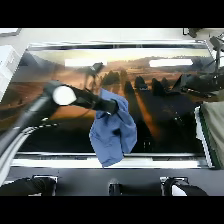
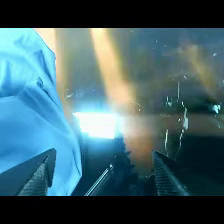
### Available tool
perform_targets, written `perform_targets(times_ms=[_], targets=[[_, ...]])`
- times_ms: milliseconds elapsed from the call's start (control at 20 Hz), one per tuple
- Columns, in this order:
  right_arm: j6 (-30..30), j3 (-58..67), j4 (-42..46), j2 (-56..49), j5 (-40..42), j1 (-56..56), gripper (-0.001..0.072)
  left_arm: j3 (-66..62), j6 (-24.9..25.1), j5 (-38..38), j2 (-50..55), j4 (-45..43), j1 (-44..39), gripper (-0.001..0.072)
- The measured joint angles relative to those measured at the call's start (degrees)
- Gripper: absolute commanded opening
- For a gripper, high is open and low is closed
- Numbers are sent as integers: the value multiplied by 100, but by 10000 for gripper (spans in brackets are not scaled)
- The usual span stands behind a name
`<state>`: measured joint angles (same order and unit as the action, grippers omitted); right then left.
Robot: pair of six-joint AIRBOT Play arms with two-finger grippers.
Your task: Fold the clothes and pants, and hang the long-sleeved shirts on hangers.
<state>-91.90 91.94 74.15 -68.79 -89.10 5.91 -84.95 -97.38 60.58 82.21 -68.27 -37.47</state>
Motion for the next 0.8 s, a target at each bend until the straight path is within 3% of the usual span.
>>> perform_targets(times_ms=[250, 500, 800], targets=[[63, -713, -129, -138, -396, 0, 691, -304, 280, 1051, 404, 286, 1139, 709], [463, -2922, -1080, -175, -315, -9, 695, 804, 610, 2002, 118, 234, 2341, 708], [1141, -5071, -2199, -177, 675, -11, 695, 2992, 1003, 699, -72, 1346, 2216, 690]])
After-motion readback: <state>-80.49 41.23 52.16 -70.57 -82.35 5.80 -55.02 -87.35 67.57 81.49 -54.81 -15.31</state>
